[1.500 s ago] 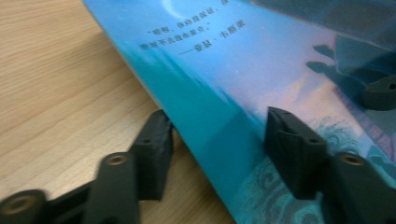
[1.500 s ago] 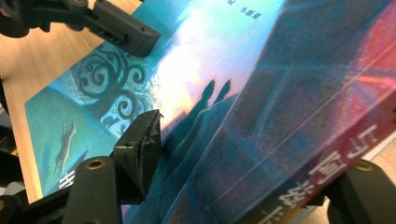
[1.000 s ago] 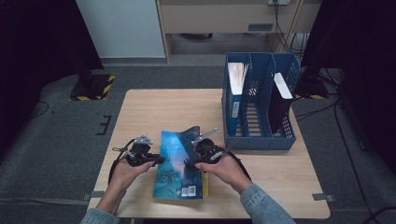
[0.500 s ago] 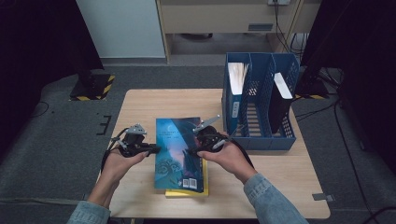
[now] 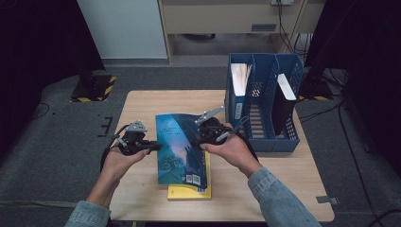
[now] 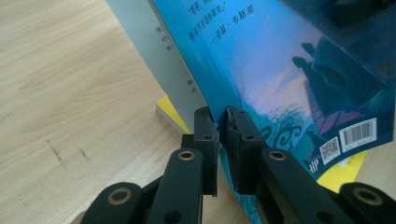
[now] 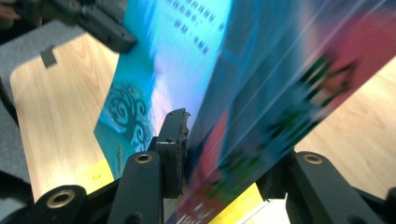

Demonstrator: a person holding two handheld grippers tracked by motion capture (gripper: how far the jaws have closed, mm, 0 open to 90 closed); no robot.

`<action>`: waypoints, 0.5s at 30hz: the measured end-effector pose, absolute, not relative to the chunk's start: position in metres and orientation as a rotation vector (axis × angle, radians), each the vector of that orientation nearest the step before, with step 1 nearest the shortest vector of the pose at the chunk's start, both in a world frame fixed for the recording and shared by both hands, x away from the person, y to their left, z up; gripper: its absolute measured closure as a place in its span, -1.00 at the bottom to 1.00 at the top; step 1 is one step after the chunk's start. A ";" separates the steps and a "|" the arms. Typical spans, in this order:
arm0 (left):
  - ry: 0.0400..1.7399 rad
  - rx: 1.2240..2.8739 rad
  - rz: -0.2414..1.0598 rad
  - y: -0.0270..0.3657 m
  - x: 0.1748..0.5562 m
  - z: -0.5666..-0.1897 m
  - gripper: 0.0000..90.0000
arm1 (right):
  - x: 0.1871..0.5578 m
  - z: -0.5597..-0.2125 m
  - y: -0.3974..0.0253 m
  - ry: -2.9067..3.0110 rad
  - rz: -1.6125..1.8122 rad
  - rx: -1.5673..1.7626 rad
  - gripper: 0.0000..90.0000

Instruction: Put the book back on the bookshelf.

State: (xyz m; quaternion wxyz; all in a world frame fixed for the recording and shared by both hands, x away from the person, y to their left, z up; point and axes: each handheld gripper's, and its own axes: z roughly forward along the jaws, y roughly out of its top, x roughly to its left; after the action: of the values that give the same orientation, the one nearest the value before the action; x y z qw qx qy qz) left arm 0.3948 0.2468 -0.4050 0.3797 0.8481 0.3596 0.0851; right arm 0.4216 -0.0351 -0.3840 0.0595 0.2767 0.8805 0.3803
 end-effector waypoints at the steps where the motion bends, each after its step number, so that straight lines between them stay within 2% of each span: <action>1: 0.916 2.171 0.217 0.246 0.395 -0.404 0.84 | 0.423 -0.381 -0.036 2.660 1.158 0.841 0.34; 15: 0.893 2.195 0.257 0.248 0.404 -0.387 0.85 | 0.432 -0.353 -0.033 2.610 1.157 0.785 0.43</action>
State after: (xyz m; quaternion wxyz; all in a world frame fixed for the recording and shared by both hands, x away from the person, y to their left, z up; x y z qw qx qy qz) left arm 0.4039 0.2476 -0.3871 0.3702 0.8554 0.3482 0.1001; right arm 0.4316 -0.0334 -0.3530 0.0905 0.2640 0.8779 0.3892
